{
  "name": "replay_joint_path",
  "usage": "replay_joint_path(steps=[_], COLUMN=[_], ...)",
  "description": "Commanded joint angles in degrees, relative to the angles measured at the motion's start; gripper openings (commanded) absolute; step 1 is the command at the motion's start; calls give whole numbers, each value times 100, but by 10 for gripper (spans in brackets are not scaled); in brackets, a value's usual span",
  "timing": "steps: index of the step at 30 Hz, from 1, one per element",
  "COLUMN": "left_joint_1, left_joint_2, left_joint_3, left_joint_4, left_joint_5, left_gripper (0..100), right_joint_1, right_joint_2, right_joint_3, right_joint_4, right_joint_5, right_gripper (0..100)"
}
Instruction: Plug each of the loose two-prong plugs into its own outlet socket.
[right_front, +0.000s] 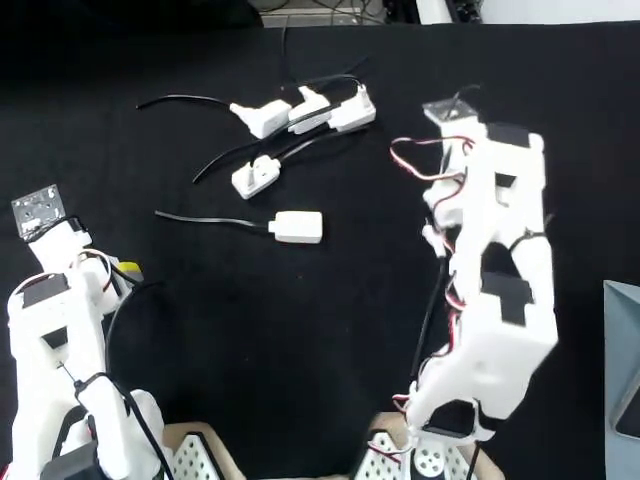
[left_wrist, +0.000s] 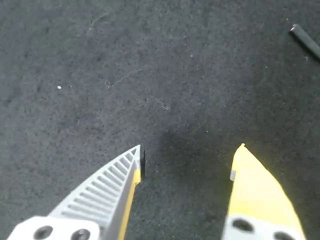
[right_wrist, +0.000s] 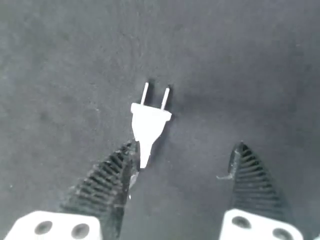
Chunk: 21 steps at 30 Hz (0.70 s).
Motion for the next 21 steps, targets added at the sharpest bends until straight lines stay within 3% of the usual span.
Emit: replay_joint_path(steps=[1, 4, 15, 21], left_joint_1=[75, 75, 75, 75], left_joint_2=[-114, -114, -114, -114], left_joint_3=[-207, -207, -207, -198], left_joint_4=[-79, -79, -79, -79], left_joint_5=[9, 9, 0, 0], left_gripper=[288, 288, 288, 288], right_joint_1=[26, -193, -879, -703], right_joint_2=[-664, -813, -189, 268], right_joint_3=[-215, -4, 734, 760], right_joint_4=[167, 431, 413, -440], right_joint_5=[264, 105, -1890, -2505], right_gripper=[279, 279, 276, 83])
